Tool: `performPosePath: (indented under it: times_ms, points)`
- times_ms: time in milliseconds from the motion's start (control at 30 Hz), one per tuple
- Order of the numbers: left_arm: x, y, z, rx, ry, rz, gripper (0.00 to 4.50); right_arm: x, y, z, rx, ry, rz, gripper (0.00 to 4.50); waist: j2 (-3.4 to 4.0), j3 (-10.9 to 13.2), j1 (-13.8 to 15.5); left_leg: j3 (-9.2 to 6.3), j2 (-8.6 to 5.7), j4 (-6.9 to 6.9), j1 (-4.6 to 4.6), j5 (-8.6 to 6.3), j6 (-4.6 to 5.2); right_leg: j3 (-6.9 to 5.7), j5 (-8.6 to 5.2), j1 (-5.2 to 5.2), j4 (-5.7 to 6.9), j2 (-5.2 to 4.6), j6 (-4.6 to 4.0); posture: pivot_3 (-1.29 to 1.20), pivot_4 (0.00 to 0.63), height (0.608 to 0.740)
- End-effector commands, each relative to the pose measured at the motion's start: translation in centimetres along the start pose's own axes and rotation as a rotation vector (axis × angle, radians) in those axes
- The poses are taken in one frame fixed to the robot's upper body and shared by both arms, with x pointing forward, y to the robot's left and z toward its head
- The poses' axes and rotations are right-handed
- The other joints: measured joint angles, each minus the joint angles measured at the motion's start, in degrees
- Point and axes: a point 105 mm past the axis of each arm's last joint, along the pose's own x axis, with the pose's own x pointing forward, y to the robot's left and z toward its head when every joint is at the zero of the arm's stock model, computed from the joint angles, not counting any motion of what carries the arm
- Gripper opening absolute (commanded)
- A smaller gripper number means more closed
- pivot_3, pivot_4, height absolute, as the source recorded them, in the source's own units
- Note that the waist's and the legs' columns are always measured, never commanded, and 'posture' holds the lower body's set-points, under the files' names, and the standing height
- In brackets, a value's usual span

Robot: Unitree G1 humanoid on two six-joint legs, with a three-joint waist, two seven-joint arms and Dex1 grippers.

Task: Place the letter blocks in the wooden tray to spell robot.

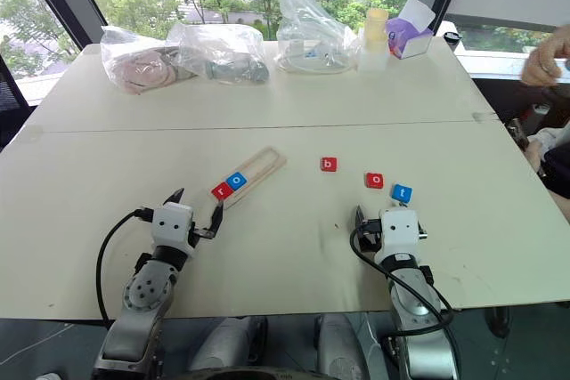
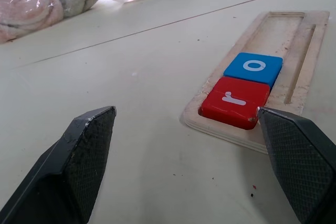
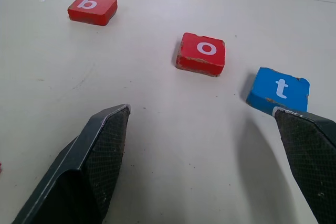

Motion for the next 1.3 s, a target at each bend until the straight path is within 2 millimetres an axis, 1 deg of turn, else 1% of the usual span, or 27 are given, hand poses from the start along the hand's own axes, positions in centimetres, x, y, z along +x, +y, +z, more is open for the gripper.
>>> performPosePath:
  times_ms: [33, 467, 600, 767, 833, 933, 1000, 1067, 1133, 1200, 1300]
  points:
    - [0.1, -0.1, 0.7, -0.003, -0.025, 0.006, 4.50, -0.3, 0.1, -0.5, -0.010, 0.027, 0.012, 4.44, 0.00, 0.00, 0.02, 0.00, 0.00, 0.00, 0.00, 0.00, 0.00, 0.00, 0.00, 0.00, 0.00, 0.00, 0.00, 0.00, 0.150, 0.740]
    - [0.3, -0.3, 1.0, -0.007, -0.031, 0.001, 4.50, -0.1, 0.2, -0.4, -0.019, 0.023, 0.031, 4.44, 0.00, 0.01, -0.03, -0.01, 0.00, -0.01, -0.02, 0.00, 0.00, -0.01, -0.01, 0.00, -0.02, -0.01, 0.01, 0.00, 0.150, 0.740]
    - [0.3, -0.2, 1.6, -0.003, -0.041, -0.002, 4.50, 0.1, 0.1, -0.1, -0.033, 0.009, 0.038, 4.44, -0.01, 0.01, -0.03, 0.00, 0.00, -0.02, -0.03, -0.01, 0.00, -0.01, -0.01, -0.01, -0.03, -0.01, 0.01, 0.00, 0.150, 0.740]
    - [0.6, 0.0, 2.7, 0.006, -0.061, -0.011, 4.50, 0.2, -0.3, 0.7, -0.080, -0.025, 0.049, 4.44, 0.01, 0.04, 0.02, -0.01, 0.00, 0.00, -0.09, -0.01, 0.00, -0.02, -0.01, -0.06, -0.03, -0.01, 0.01, 0.00, 0.150, 0.740]
    - [0.8, 0.0, 3.4, 0.013, -0.079, -0.032, 4.50, 0.4, -0.6, 1.7, -0.101, -0.052, 0.066, 4.44, 0.04, 0.08, -0.05, 0.00, -0.01, 0.00, -0.10, 0.00, 0.00, -0.03, -0.01, -0.07, -0.03, -0.01, 0.01, 0.00, 0.150, 0.740]
    - [0.8, -0.1, 4.3, 0.014, -0.105, -0.088, 4.50, 0.4, -0.3, 3.1, -0.138, -0.093, 0.131, 4.44, 0.09, 0.13, -0.04, 0.01, -0.02, 0.00, -0.12, 0.00, 0.00, -0.04, 0.00, -0.10, -0.03, 0.00, 0.01, 0.00, 0.150, 0.740]
    - [0.9, -0.5, 4.9, 0.008, -0.116, -0.179, 4.50, 0.1, 0.7, 4.9, -0.187, -0.141, 0.246, 4.44, 0.20, 0.25, 0.00, 0.01, -0.02, 0.00, -0.13, 0.00, 0.00, -0.05, 0.00, -0.10, -0.02, 0.01, 0.01, 0.00, 0.150, 0.740]
    - [1.1, -0.5, 5.2, 0.012, -0.101, -0.272, 4.50, -0.2, 1.5, 6.6, -0.200, -0.164, 0.377, 4.44, 0.32, 0.43, -0.05, 0.02, -0.03, 0.01, -0.15, 0.00, 0.01, -0.10, 0.00, -0.11, -0.02, 0.02, 0.01, 0.00, 0.150, 0.740]
    - [1.5, -0.1, 5.7, 0.026, -0.111, -0.336, 4.50, -0.6, 2.5, 7.9, -0.208, -0.158, 0.522, 4.44, 0.34, 0.55, -0.15, 0.02, -0.02, 0.03, -0.14, 0.01, 0.02, -0.10, 0.01, -0.11, 0.00, 0.05, 0.01, 0.00, 0.150, 0.740]
    - [2.1, 0.6, 6.3, 0.038, -0.120, -0.399, 4.50, -1.1, 3.2, 8.8, -0.238, -0.133, 0.672, 4.44, 0.31, 0.58, -0.04, 0.01, -0.01, 0.05, -0.13, 0.01, 0.02, -0.13, 0.01, -0.10, 0.01, 0.06, 0.01, 0.00, 0.150, 0.740]
    - [3.4, 2.2, 6.1, 0.078, -0.095, -0.448, 4.50, -1.4, 3.4, 9.8, -0.276, -0.102, 0.799, 4.44, 0.26, 0.61, 0.13, -0.02, -0.03, 0.03, -0.15, 0.02, 0.03, -0.22, 0.04, -0.09, -0.01, 0.09, -0.03, 0.00, 0.150, 0.740]
